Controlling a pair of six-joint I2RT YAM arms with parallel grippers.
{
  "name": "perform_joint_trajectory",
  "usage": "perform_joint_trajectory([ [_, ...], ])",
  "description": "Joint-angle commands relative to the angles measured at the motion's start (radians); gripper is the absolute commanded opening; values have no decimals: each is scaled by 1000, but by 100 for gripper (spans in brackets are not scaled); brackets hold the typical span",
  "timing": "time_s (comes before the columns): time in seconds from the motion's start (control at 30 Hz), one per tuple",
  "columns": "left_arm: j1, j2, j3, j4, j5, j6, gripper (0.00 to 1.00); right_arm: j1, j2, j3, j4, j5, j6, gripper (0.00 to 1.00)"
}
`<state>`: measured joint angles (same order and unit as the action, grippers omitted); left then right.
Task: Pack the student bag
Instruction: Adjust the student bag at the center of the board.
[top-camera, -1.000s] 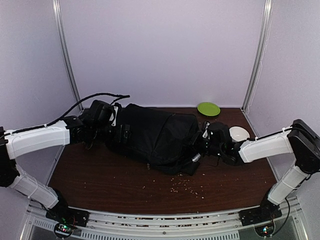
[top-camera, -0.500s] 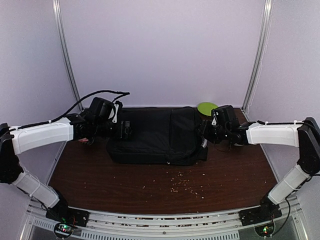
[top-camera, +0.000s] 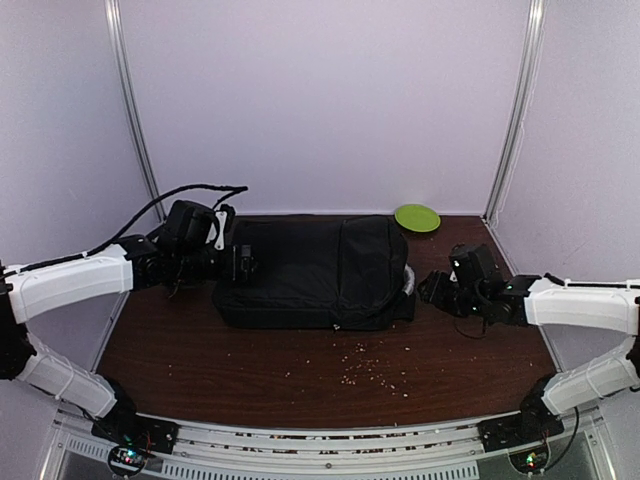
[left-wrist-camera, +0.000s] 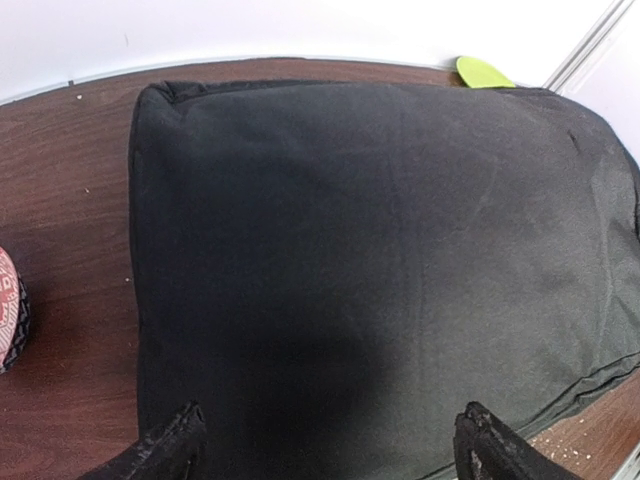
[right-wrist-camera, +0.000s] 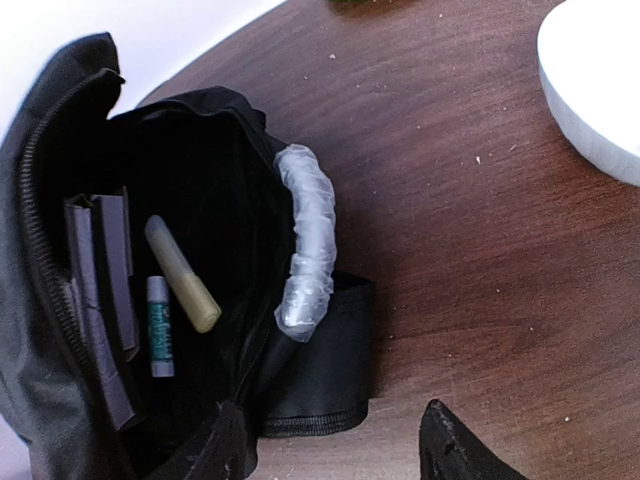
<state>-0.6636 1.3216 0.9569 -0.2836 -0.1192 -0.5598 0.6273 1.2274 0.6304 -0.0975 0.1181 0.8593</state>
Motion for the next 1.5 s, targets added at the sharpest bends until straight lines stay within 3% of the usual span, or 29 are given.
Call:
perform_joint_trajectory([
  [0.0, 1, 43, 24, 40, -6, -12, 87, -9, 151, 131, -3, 25, -9, 58],
  [0.13, 0, 56, 31, 42, 2, -18, 87, -26, 268, 195, 73, -43, 25, 58],
  [0.4, 1, 70, 29, 52, 10, -12, 86, -29, 413, 290, 19, -120, 68, 51],
  [0.73, 1, 89, 27, 67, 25, -3, 86, -23, 402, 238, 69, -204, 138, 40],
  [1.23, 1, 68, 17, 61, 23, -2, 85, 8, 259, 194, 27, -196, 195, 46],
  [1.47, 1, 67, 16, 64, 29, -9, 85, 14, 302, 203, 29, -209, 195, 45],
])
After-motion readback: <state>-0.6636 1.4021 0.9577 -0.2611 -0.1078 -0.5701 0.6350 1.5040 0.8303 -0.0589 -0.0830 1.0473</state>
